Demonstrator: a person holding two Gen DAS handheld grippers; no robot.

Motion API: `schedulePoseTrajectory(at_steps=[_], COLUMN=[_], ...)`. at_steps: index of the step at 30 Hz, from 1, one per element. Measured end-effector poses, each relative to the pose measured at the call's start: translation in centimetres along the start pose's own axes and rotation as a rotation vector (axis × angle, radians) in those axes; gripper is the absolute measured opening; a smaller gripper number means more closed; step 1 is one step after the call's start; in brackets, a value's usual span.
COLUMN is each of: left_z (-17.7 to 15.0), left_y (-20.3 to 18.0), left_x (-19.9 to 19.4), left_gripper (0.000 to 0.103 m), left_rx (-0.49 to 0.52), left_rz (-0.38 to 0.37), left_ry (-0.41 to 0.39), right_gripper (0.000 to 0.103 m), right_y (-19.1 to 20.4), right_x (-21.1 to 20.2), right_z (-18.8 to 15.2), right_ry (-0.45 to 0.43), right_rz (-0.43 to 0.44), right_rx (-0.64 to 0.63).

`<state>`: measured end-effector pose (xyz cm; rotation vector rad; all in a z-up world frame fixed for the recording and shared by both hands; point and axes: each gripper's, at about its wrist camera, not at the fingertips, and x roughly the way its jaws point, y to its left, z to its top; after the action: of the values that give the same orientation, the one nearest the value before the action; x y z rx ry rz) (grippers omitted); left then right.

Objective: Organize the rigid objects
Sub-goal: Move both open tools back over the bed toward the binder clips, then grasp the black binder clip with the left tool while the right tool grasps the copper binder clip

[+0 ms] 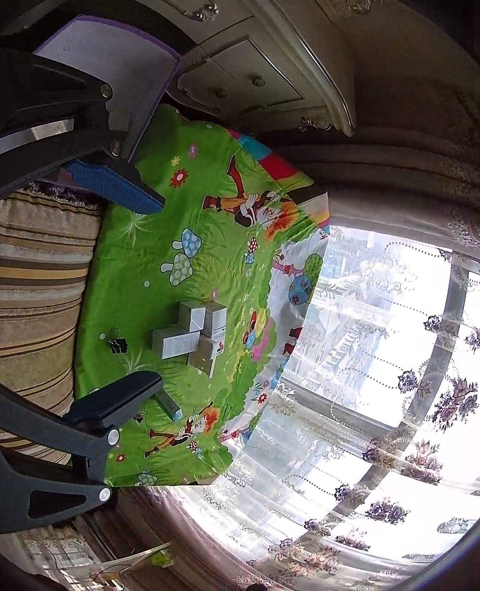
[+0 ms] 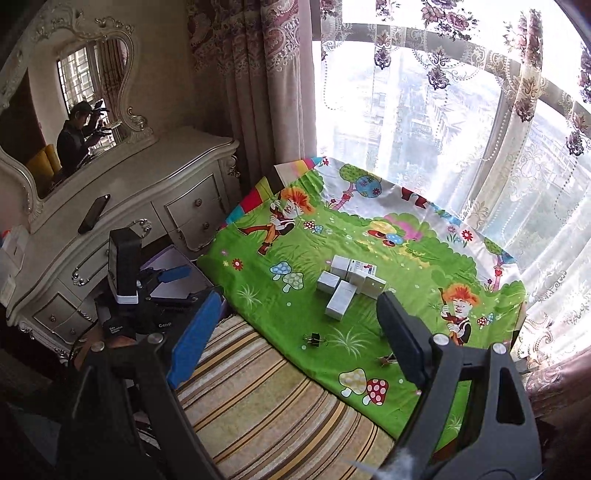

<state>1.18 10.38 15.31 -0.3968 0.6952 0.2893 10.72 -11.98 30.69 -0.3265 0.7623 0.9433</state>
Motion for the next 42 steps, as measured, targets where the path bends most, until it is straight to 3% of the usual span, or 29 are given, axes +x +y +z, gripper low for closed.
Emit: schedulePoseTrajectory(at_steps=[7, 11, 16, 20, 29, 39, 42], left_z=[-1.9, -3.4, -5.3, -6.7, -7.3, -8.3, -8.4], left_y=[-3.3, -5.4, -7.4, -9.2, -10.4, -11.0, -11.2], left_x=[6.3, 10.2, 14.6, 17.5, 21.8, 24.2, 24.1], left_gripper=[0.088, 0.088, 0.088, 0.087, 0.066, 0.036, 0.034], left_rx=[0.110, 0.210, 0.318, 0.435, 0.527, 0.568, 0.575], left_rz=[-0.023, -0.032, -0.056, -0.069, -0.103, -0.091, -0.076], left_ry=[0.112, 0.173, 0.269, 0.328, 0.418, 0.476, 0.472], right_gripper=[0.088, 0.088, 0.088, 0.088, 0.088, 0.088, 0.088], right_y=[-4.4, -8.2, -11.1, -12.6, -15.2, -16.8, -16.8], right_x=[-0.7, 2.6, 7.2, 10.8, 17.2, 20.4, 21.2], right_z=[-3.7, -7.9, -13.9, -17.9, -23.2, -23.9, -23.4], right_ry=[-0.031, 0.026, 0.081, 0.115, 0.206, 0.225, 0.223], right_rz=[-0.018, -0.051, -0.171, -0.191, -0.184, -0.179, -0.183], right_rx=[0.089, 0.191, 0.226, 0.272, 0.430, 0.545, 0.555])
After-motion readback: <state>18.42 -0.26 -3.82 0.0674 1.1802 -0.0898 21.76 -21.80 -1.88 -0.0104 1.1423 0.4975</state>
